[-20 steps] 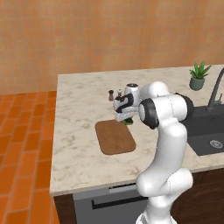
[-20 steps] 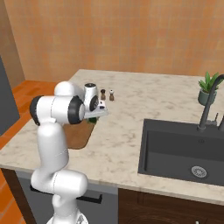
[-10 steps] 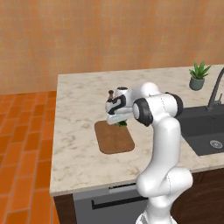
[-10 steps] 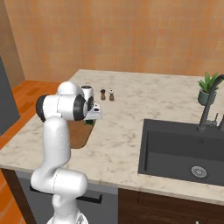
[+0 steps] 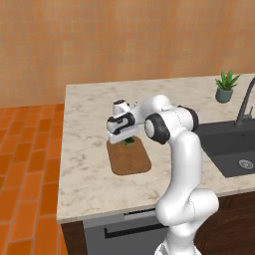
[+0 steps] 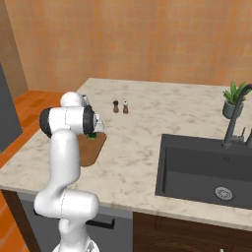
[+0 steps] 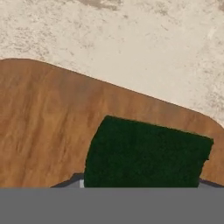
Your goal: Pick up the sponge from the counter and clean the cutting board by briefly scrubbing or pressing down on the cutting board. Once finished, release the sponge.
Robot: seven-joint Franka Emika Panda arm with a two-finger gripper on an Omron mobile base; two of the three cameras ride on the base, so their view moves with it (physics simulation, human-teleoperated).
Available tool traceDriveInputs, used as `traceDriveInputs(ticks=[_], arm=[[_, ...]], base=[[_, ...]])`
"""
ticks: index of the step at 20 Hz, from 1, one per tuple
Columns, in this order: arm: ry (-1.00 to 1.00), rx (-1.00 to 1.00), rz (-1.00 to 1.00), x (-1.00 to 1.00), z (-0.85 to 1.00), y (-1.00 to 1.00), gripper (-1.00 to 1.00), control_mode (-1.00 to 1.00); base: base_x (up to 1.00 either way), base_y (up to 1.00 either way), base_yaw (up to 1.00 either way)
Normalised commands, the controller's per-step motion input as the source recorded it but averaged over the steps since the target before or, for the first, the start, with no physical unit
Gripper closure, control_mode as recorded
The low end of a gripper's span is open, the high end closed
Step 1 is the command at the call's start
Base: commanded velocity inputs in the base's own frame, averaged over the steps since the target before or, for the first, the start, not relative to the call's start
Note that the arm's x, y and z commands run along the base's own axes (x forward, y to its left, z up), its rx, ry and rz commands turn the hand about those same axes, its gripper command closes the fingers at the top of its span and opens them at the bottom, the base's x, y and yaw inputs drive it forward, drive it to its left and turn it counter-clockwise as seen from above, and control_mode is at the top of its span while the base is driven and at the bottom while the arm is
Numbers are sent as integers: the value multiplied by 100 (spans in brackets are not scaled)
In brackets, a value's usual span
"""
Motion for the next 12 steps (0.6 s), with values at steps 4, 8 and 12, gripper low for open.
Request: traceDriveInputs(ticks=[4,8,12], arm=[[0,0,-7,0,6,85,100,-100],[2,0,-7,2,-34,79,100,-100],[9,-2,-3,0,-83,54,100,-100]], base=[[0,0,0],[0,0,0],[0,0,0]])
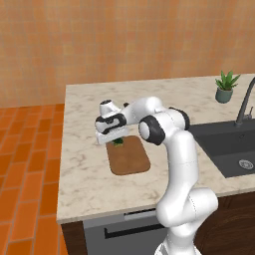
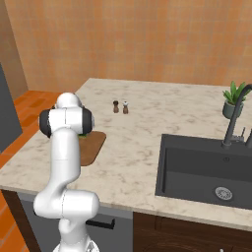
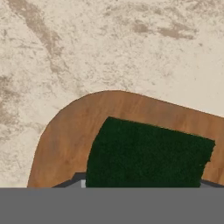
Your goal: Pick up the sponge from the counter and clean the cutting board by briefly scrubbing or pressing down on the cutting board. Once finished, release the sponge.
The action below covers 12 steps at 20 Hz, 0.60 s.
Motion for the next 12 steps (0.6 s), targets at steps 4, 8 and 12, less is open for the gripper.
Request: traceDriveInputs(ticks=[4,8,12], arm=[[1,3,-6,-12,7,63,100,-100],[1,-2,-3,-1,-15,67,100,-100],[3,-14,0,-21,-73,21,100,-100]], base=[[0,0,0],[0,0,0],[0,0,0]])
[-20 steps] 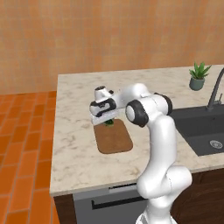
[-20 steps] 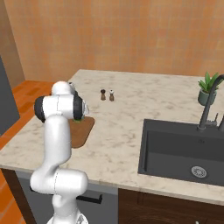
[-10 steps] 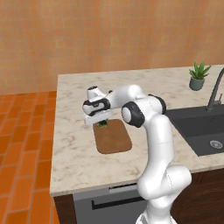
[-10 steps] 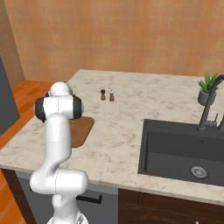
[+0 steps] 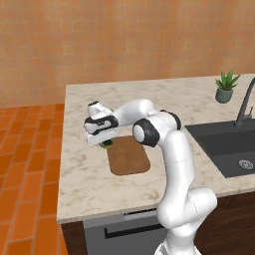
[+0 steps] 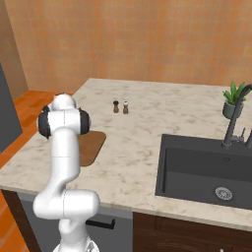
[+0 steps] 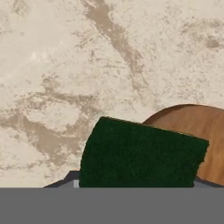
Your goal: Pick up the sponge from the counter and clean the cutting board by briefly scrubbing or pressing down on the cutting board. Once finished, release the sponge.
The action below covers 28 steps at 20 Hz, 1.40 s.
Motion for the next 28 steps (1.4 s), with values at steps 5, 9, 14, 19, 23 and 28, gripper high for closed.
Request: traceDriveInputs(ticks=[5,9,14,19,23,28], arm=[[-7,-3,0,-85,-27,0,100,-100],[-19,0,0,-100,-12,0,100,-100],[-13,0,0,-100,-41,-24,100,-100],[-11,3,0,-100,-31,-53,100,-100],[0,0,0,-90,-87,-23,100,-100],[-5,5,0,-86,-51,-36,100,-100]], base=[[0,0,0],[0,0,0],[0,0,0],[0,0,0],[0,0,0],[0,0,0]])
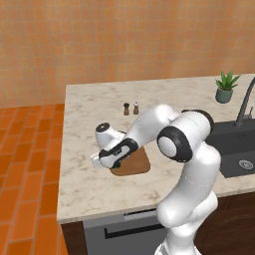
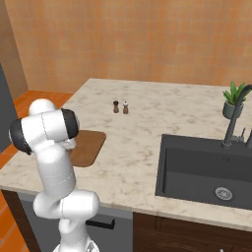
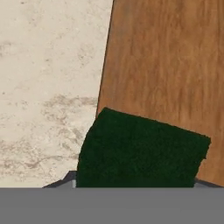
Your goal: Pick up the sponge from the counter and clean the cutting board by briefly scrubbing or pressing down on the cutting board. Once finished, release the sponge.
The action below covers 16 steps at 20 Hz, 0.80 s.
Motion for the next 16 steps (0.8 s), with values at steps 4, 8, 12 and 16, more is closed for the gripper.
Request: traceDriveInputs(ticks=[4,8,12,16], arm=[[-7,11,0,-99,-33,-85,100,-100],[0,11,0,-41,-24,-94,100,-100],[0,28,-3,-5,30,-100,100,-100],[0,30,-9,-11,58,-99,100,-100]], base=[[0,0,0],[0,0,0],[0,0,0],[0,0,0]])
